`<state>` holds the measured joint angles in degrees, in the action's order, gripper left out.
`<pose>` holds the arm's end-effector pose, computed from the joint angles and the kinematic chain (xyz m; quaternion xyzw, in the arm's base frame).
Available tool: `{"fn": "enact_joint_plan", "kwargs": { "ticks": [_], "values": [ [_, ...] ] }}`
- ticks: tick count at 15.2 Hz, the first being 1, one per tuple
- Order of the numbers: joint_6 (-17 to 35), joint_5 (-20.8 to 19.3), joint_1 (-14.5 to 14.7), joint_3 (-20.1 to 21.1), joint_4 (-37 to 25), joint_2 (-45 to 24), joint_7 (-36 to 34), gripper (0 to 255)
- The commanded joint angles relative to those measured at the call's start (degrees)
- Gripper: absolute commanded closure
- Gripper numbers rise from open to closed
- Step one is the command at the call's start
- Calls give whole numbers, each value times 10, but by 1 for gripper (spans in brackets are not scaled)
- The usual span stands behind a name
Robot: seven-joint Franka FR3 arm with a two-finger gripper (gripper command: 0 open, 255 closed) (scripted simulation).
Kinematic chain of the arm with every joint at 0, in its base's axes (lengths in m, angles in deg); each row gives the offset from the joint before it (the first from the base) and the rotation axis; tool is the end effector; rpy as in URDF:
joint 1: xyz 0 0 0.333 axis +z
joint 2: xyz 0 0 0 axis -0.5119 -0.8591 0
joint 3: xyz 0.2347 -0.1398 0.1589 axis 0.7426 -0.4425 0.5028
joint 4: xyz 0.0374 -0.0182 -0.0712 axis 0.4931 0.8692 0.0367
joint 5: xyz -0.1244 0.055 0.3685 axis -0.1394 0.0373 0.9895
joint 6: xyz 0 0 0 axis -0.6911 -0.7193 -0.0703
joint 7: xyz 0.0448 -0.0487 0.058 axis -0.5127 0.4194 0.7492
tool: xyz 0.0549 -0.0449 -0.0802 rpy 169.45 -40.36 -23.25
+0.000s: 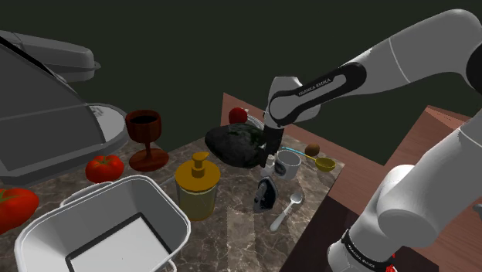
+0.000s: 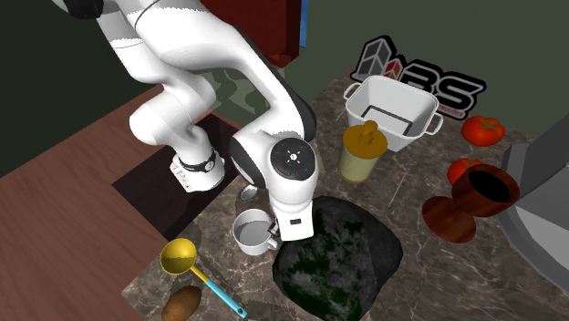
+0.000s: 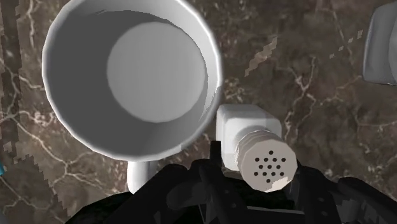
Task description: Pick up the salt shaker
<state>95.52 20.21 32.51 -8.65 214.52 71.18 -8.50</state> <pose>0.4231 -0.0295 0.3284 -0.9975 -0.0130 0.0447 0.0539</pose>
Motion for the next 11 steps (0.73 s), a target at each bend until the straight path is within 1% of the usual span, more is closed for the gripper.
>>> {"fn": "enact_joint_plan", "kwargs": {
  "ticks": [1,11],
  "values": [
    [-14,-2,-1,0,-5,9,-2,255],
    [-100,-12,-3,3,-43,57,-16,255]
  ]
}}
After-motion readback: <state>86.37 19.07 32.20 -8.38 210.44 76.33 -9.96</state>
